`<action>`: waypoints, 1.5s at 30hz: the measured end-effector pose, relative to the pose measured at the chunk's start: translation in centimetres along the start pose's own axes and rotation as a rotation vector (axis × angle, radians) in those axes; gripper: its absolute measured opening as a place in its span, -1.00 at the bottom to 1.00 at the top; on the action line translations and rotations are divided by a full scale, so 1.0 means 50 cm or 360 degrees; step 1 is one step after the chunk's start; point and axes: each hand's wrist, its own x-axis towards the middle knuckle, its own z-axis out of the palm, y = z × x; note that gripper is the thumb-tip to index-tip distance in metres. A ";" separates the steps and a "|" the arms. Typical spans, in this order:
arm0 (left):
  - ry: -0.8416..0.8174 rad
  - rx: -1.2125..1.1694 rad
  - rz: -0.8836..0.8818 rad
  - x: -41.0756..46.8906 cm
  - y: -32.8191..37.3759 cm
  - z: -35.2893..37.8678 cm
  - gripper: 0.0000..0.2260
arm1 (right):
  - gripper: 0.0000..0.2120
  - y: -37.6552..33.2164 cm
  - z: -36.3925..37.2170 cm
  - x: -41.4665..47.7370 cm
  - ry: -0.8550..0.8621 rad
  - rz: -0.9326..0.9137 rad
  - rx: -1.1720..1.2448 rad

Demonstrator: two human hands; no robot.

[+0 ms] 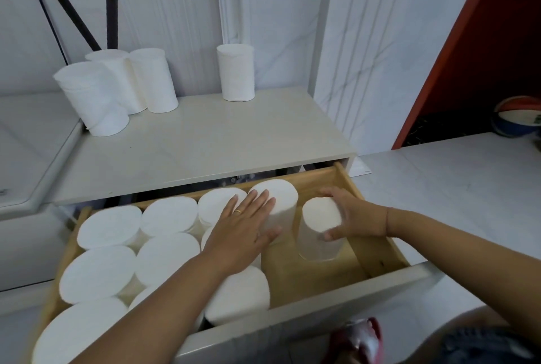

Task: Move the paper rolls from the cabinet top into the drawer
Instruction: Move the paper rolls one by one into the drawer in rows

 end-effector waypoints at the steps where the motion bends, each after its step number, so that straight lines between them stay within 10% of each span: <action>1: 0.0002 0.0003 -0.0001 -0.001 0.001 0.000 -0.32 | -0.24 -0.004 -0.003 -0.004 -0.0027 0.0080 0.0124; 5: -0.0002 0.0020 -0.0007 -0.002 0.002 0.003 -0.33 | -0.65 -0.015 -0.004 -0.021 -0.0242 0.0468 0.0714; 12: -0.0001 0.0026 -0.0007 0.000 0.001 0.007 -0.31 | -0.52 -0.042 0.041 -0.009 -0.0526 0.0792 0.1350; 29: 0.0003 0.0082 0.0023 -0.005 0.001 0.009 -0.39 | -0.47 -0.107 0.085 -0.003 -0.0778 0.0653 0.1329; 45: 0.0003 0.0088 0.0052 -0.009 0.005 0.001 -0.36 | -0.46 -0.134 0.025 0.012 -0.0561 0.0186 -0.0198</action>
